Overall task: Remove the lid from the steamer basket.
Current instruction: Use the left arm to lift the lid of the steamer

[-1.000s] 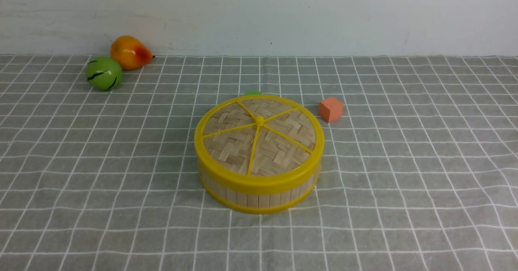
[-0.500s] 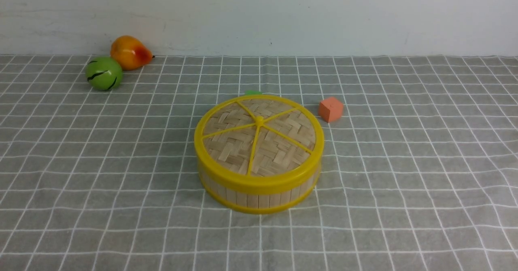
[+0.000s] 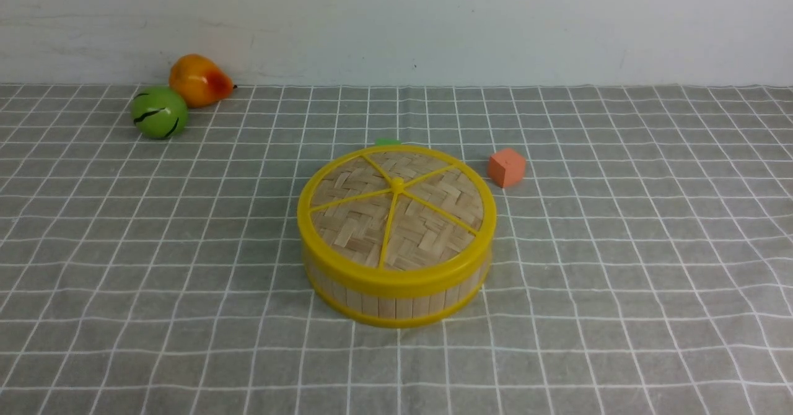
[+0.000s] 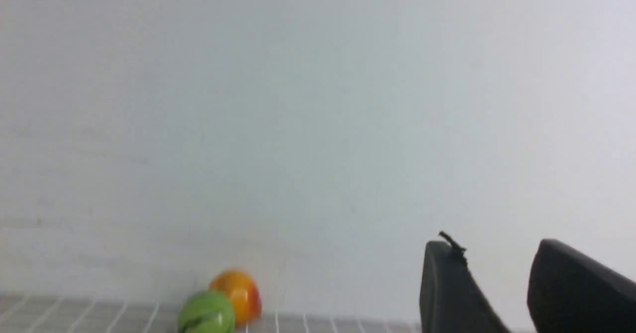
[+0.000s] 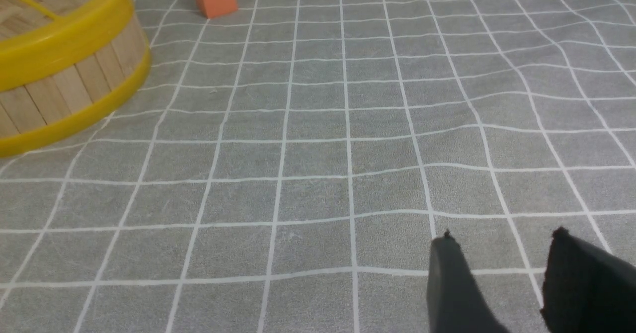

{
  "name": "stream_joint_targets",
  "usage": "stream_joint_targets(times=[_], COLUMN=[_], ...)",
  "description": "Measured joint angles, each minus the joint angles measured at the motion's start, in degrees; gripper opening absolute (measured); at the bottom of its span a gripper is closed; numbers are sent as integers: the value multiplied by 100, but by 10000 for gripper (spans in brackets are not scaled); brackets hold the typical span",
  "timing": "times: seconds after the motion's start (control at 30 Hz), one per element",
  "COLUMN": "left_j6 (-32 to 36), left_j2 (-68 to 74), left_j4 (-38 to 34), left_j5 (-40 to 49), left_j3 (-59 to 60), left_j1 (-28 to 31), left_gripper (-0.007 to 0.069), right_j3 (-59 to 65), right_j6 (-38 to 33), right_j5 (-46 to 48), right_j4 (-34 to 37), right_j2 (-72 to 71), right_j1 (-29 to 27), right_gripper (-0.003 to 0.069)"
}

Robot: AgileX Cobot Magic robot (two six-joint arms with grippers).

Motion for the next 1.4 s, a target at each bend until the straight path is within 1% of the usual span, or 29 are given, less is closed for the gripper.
stream_joint_targets(times=[0.07,0.13,0.23,0.3,0.33,0.37,0.4,0.43,0.5,0.53,0.57,0.6,0.63,0.73,0.87,0.9,0.93,0.97,1.0,1.03,1.07,1.2,1.23,1.3,1.4], left_j6=[-218,-655,-1020,-1095,-1123,-1123,-1114,-1079,-913,-897,-729,-651,-558,-486,-449,-447,-429,-374,-334,-303,-131,413,438,605,616], left_j2=[0,0,-4,-4,-4,-4,50,156,528,575,991,1223,1594,2329,3969,3969,4582,4984,5185,5317,5851,7063,7063,7857,8769], left_j4=[-7,8,3,3,3,3,3,3,8,8,8,8,8,14,-49,-61,-190,-287,-383,-410,-687,-1419,-1456,-1719,-1614], left_j5=[-511,-1044,-1462,-1298,-1075,-1075,-508,-223,510,644,1022,1169,1310,1624,3246,3331,4038,4582,4943,5034,5844,7351,7430,8299,9207], left_j3=[0,0,-43,-272,-497,-549,-1042,-1328,-2075,-2220,-2760,-2939,-3316,-3833,-5366,-5441,-6123,-6505,-6810,-6885,-7554,-8851,-8851,-9596,-10483], left_j1=[0,0,0,0,0,0,0,0,0,0,0,0,0,0,0,0,0,0,0,0,0,-16,-16,-214,-709], left_gripper=[239,239,239,236,227,227,190,166,92,75,17,-8,-13,-13,-13,-13,-13,-13,-13,-13,-13,-13,-13,-13,-13], right_j3=[0,0,0,0,0,0,0,0,0,0,0,0,0,0,0,0,0,0,0,0,0,0,0,0,0], right_j6=[0,0,0,0,0,0,0,0,0,0,0,0,0,0,0,0,0,0,0,0,0,0,0,0,0], right_j5=[0,0,0,0,0,0,0,0,0,0,0,0,0,0,0,0,0,0,0,0,0,0,0,0,0], right_j4=[0,0,0,7,6,6,6,6,6,6,0,0,0,0,0,0,0,0,0,0,0,0,0,6,6], right_j2=[0,0,0,0,0,0,0,0,0,0,0,0,0,0,0,0,0,0,0,0,0,0,0,0,0], right_j1=[0,0,0,0,0,0,0,0,0,0,0,0,0,0,0,0,0,0,0,0,0,0,0,0,0], right_gripper=[241,241,241,241,241,241,241,241,241,241,241,241,241,241,241,241,241,241,241,241,241,241,241,241,241])
